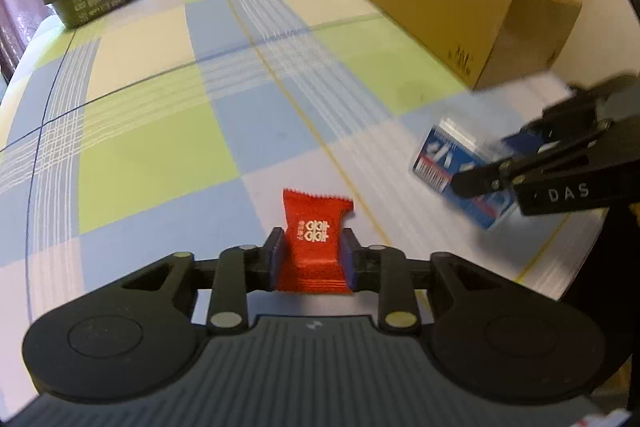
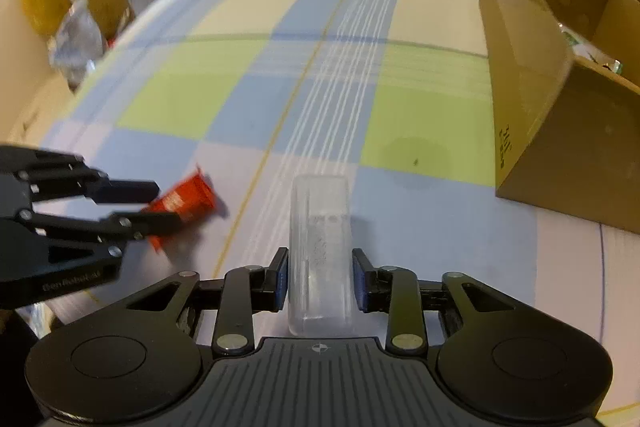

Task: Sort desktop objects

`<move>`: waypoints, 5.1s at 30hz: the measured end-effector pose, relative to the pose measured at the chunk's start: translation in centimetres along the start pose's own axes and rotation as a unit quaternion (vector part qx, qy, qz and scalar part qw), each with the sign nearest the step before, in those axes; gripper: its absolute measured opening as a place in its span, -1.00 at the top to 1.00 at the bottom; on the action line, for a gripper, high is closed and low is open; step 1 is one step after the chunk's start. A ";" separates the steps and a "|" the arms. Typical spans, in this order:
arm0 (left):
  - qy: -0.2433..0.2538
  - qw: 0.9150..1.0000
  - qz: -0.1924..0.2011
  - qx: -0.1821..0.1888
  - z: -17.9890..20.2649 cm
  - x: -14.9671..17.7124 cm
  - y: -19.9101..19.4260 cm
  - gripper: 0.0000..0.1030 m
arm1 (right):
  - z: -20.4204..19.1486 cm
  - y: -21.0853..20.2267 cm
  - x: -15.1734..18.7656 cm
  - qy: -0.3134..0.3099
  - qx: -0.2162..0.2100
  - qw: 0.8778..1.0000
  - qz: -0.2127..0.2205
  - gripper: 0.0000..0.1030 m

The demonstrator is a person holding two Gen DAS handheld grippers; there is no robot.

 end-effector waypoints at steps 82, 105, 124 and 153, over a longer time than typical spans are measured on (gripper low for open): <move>0.002 0.998 0.065 0.003 14.3 -4.5 -4.5 0.60 | 10.1 -15.4 3.7 0.118 0.081 0.973 0.181 0.45; 0.032 0.990 0.122 0.066 19.7 -22.1 0.2 0.60 | 22.4 -14.9 -5.9 0.139 0.116 0.966 0.186 0.45; 0.001 0.993 0.091 0.080 17.6 -27.7 8.2 0.59 | 26.2 -8.9 -11.1 0.128 0.128 0.970 0.161 0.45; -0.034 0.989 0.146 -0.001 16.1 -19.3 0.6 -0.97 | 24.7 -12.5 -7.5 0.169 0.099 0.966 0.169 -0.68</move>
Point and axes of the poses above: each gripper's, at about its wrist camera, not at the fingertips, and y roughly the way its jaws point, z to its right, x to its underside, the point moved 6 cm from there along y, roughly the way its jaws point, and after that the axes turned 9 degrees about x, right-handed, at the moved point
